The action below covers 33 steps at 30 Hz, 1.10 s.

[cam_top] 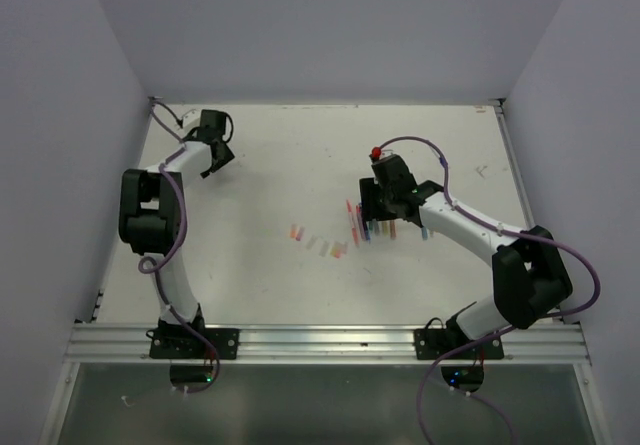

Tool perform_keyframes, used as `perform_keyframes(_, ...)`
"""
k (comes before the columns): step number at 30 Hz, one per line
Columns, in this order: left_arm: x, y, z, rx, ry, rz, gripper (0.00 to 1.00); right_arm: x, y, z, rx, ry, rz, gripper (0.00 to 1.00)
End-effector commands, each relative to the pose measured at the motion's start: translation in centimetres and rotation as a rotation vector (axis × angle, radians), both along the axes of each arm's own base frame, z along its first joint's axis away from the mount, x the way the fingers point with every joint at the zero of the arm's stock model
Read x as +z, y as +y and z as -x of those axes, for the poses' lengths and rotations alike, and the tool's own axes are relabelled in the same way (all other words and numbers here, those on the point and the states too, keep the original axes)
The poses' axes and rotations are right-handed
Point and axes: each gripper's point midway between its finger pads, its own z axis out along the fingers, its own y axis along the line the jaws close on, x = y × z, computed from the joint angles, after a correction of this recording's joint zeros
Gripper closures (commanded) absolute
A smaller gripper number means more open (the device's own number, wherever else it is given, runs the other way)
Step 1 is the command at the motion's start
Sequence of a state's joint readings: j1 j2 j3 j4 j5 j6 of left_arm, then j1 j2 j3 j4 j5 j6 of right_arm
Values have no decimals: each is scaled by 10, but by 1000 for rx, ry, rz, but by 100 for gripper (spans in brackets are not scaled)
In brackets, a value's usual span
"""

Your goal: Open the pen caps

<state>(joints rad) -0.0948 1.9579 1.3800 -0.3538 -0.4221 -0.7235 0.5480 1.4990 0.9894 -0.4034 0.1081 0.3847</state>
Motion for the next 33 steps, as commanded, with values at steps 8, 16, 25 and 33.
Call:
perform_keyframes(8,-7,46,-30,148,-4,-27,46,1,10,-4,40,-12,-25,43)
perform_keyframes(16,-22,52,-40,155,5,-15,49,-3,9,-3,42,-8,-19,43)
perform_keyframes(25,-41,56,-44,123,99,-58,81,1,10,-5,38,-17,-27,43)
perform_keyframes(33,-6,36,0,73,30,22,100,6,22,1,51,1,-91,43)
